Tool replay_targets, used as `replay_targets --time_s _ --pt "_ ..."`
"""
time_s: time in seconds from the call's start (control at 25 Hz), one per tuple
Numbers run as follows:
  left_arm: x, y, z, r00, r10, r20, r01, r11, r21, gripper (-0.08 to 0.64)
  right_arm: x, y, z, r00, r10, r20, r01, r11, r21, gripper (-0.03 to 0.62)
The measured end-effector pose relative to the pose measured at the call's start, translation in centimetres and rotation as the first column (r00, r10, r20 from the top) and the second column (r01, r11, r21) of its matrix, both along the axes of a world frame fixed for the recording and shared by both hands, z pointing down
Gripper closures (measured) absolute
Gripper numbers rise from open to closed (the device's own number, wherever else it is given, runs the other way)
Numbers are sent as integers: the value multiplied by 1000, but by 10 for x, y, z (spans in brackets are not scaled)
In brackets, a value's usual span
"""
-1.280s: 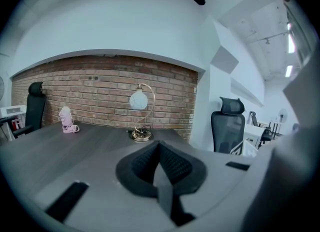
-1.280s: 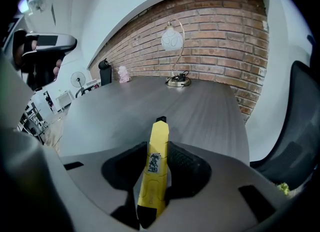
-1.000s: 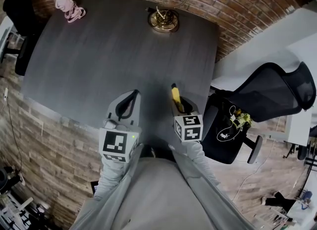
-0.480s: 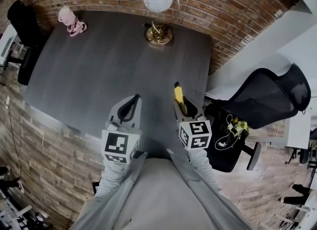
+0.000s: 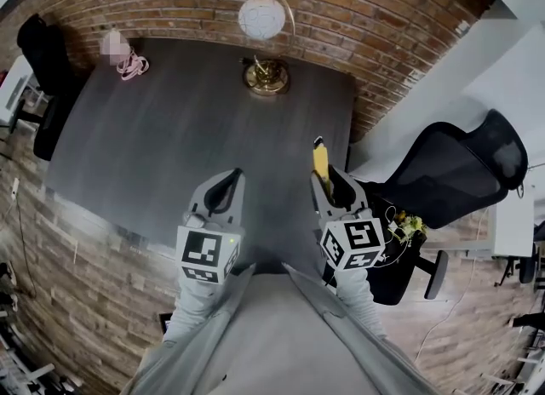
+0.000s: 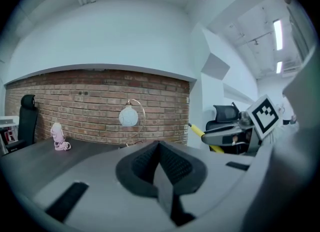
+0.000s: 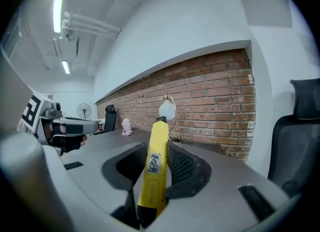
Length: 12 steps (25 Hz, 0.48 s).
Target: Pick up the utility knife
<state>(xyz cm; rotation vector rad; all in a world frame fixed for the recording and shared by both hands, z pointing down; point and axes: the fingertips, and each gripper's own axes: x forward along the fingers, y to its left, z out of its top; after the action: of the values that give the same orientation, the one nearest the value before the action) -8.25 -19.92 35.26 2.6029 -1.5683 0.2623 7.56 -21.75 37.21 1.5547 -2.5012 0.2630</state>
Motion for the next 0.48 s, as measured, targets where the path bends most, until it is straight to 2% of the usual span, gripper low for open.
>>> replay_targets --time_s 0.48 --pt "12 7 -9 1000 6 -7 -5 1000 22 541 28 30 -58 998 2 64 -16 978 210 453"
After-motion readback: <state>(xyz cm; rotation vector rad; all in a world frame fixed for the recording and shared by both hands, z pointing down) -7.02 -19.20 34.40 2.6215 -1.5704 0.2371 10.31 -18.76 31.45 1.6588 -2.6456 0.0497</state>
